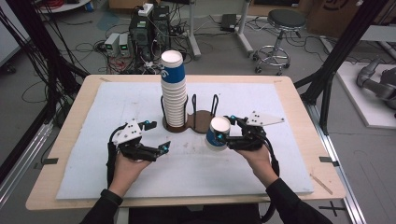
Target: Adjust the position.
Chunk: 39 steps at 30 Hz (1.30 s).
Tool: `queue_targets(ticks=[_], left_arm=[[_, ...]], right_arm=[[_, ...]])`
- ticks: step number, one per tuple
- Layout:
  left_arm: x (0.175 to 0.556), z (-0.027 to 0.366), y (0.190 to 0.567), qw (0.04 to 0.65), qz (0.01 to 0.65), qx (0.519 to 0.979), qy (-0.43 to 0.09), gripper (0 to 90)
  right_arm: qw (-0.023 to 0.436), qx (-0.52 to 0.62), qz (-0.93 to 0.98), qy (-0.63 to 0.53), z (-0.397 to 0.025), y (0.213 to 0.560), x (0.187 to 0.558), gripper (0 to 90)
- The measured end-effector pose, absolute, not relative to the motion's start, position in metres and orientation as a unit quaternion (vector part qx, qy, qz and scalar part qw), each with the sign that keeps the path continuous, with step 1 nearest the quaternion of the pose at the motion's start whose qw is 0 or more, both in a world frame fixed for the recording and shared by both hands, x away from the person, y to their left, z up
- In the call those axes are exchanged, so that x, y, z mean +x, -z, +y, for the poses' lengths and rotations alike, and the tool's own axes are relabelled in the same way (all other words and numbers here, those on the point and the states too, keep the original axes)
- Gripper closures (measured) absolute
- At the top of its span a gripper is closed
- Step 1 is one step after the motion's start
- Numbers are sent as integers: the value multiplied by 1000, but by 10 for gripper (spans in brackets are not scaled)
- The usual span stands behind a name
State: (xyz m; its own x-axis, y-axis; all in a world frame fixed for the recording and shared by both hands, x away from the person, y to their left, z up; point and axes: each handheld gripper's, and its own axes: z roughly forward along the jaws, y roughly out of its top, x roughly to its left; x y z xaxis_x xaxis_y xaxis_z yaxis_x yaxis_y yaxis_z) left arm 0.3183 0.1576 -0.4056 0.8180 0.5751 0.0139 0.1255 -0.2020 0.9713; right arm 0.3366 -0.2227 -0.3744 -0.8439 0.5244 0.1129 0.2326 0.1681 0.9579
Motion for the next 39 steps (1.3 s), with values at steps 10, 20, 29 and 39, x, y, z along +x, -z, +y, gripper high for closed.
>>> queue_targets(ticks=[10, 20, 29, 39], left_arm=[[315, 140, 408, 599, 204, 760, -150, 101], [308, 109, 415, 601, 168, 774, -108, 102], [307, 88, 421, 607, 151, 777, -68, 102], [304, 75, 425, 608, 132, 782, -44, 101]], right_arm=[[114, 238, 755, -601, -221, 374, 335, 296], [85, 213, 755, -614, -215, 373, 331, 296], [63, 192, 761, -616, -207, 374, 326, 296], [24, 144, 775, -614, -191, 377, 317, 297]])
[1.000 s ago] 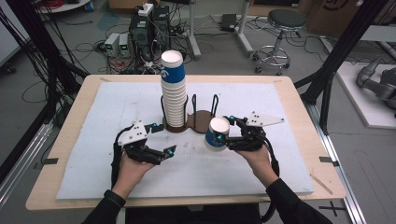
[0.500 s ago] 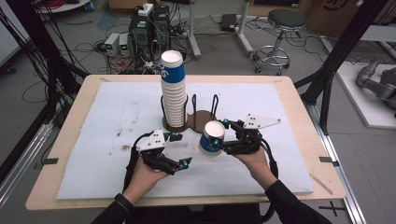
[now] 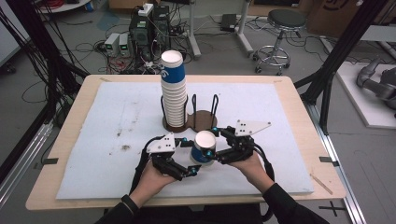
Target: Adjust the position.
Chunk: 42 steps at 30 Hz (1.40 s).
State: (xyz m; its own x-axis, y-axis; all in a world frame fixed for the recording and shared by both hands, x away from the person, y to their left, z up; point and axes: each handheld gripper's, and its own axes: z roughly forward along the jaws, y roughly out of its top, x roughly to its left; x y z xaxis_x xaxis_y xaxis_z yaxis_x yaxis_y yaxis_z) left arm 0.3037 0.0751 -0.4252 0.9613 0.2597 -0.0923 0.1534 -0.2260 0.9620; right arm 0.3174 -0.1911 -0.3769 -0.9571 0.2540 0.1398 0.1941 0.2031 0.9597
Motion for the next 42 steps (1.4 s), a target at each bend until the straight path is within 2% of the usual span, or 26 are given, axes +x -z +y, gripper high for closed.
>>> queue_targets(ticks=[12, 18, 22, 31, 35, 42], left_arm=[[304, 71, 428, 623, 125, 772, -17, 102], [304, 68, 429, 616, 120, 778, -24, 102], [304, 67, 430, 610, 111, 784, -28, 168], [305, 71, 426, 603, 111, 790, -26, 204], [306, 72, 424, 594, 108, 797, -25, 210], [308, 74, 413, 554, 99, 826, -37, 221]], right_arm=[[-3, 131, 777, -616, -179, 380, 314, 297], [-14, 131, 772, -621, -178, 381, 314, 297], [-15, 130, 772, -623, -178, 381, 314, 298], [-7, 131, 773, -621, -180, 380, 314, 297], [3, 137, 780, -611, -181, 376, 315, 213], [-5, 138, 796, -589, -189, 360, 319, 182]])
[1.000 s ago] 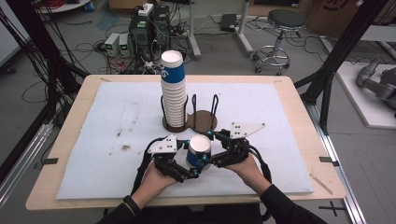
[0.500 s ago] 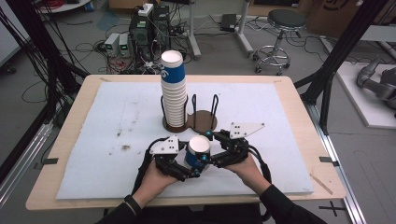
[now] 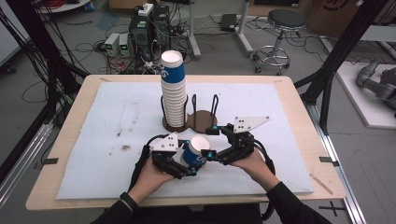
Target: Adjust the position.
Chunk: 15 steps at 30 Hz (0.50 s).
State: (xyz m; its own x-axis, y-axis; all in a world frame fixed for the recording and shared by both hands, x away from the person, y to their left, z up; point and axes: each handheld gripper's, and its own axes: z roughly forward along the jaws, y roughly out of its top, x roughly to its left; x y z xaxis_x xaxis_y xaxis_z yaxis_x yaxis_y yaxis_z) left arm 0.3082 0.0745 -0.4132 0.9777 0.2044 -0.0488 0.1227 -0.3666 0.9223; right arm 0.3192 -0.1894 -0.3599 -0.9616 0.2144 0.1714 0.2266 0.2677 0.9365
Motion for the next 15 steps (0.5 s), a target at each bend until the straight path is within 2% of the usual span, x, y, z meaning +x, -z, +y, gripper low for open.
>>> queue_targets(ticks=[6, 11, 12, 14, 15], left_arm=[[308, 71, 406, 491, 89, 864, -58, 231], [305, 66, 404, 458, 78, 883, -69, 237], [304, 65, 403, 455, 74, 884, -74, 237], [303, 65, 402, 454, 71, 884, -81, 236], [303, 65, 402, 460, 71, 881, -86, 223]], right_arm=[[1, -133, -830, 541, -184, 353, 319, 183], [6, -129, -863, 489, -171, 361, 318, 188], [5, -130, -866, 483, -169, 363, 318, 195], [12, -123, -869, 479, -169, 365, 318, 291], [12, -120, -869, 480, -169, 365, 319, 293]])
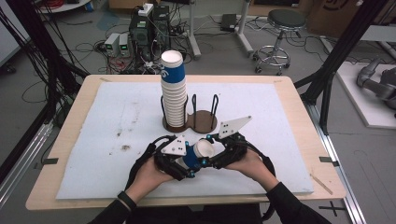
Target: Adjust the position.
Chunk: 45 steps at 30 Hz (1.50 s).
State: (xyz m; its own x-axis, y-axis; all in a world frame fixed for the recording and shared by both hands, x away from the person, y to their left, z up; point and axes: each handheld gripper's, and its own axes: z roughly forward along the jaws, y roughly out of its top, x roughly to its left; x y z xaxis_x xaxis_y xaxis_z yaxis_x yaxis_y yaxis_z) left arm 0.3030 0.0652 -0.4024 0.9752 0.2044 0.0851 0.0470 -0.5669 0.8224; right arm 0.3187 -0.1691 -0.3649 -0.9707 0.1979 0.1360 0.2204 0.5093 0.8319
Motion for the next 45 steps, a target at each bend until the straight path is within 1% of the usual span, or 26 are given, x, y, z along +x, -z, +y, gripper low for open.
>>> queue_targets(ticks=[1, 4, 5, 7, 9, 13, 16, 18, 19, 21, 23, 25, 29, 32, 37, 41, 45], left_arm=[[303, 66, 402, 467, 73, 877, -87, 206], [303, 71, 403, 518, 82, 846, -91, 157], [303, 73, 403, 537, 89, 834, -87, 127], [305, 77, 404, 568, 98, 813, -83, 116], [307, 81, 406, 596, 113, 791, -77, 67], [309, 86, 407, 646, 114, 753, -49, 67], [310, 84, 407, 657, 110, 745, -33, 67], [310, 83, 407, 657, 109, 746, -26, 67], [310, 84, 407, 656, 108, 747, -25, 87], [311, 86, 406, 653, 107, 749, -23, 160], [312, 87, 404, 646, 105, 756, -25, 177], [312, 87, 400, 634, 102, 766, -26, 185], [312, 86, 394, 604, 92, 790, -40, 192], [313, 88, 390, 583, 88, 806, -47, 195], [313, 88, 384, 530, 80, 842, -63, 197], [311, 83, 380, 483, 65, 870, -77, 203], [308, 79, 377, 462, 54, 881, -87, 206]], right_arm=[[14, -120, -867, 484, -170, 364, 319, 294], [23, -125, -852, 507, -177, 362, 323, 296], [22, -127, -846, 517, -181, 361, 325, 297], [29, -130, -829, 543, -187, 360, 327, 299], [31, -135, -817, 560, -193, 358, 327, 300], [32, -135, -793, 593, -197, 356, 326, 301], [35, -134, -783, 606, -197, 357, 326, 301], [40, -132, -777, 614, -197, 358, 325, 300], [43, -134, -777, 614, -197, 358, 325, 301], [49, -131, -776, 615, -197, 359, 326, 301], [49, -131, -776, 615, -197, 358, 326, 301], [53, -132, -777, 613, -197, 359, 326, 300], [42, -121, -792, 597, -198, 358, 326, 288], [17, -119, -815, 566, -197, 355, 325, 214], [-3, -112, -843, 526, -196, 348, 324, 212], [-7, -109, -858, 502, -193, 349, 323, 211], [2, -102, -877, 470, -184, 357, 323, 212]])
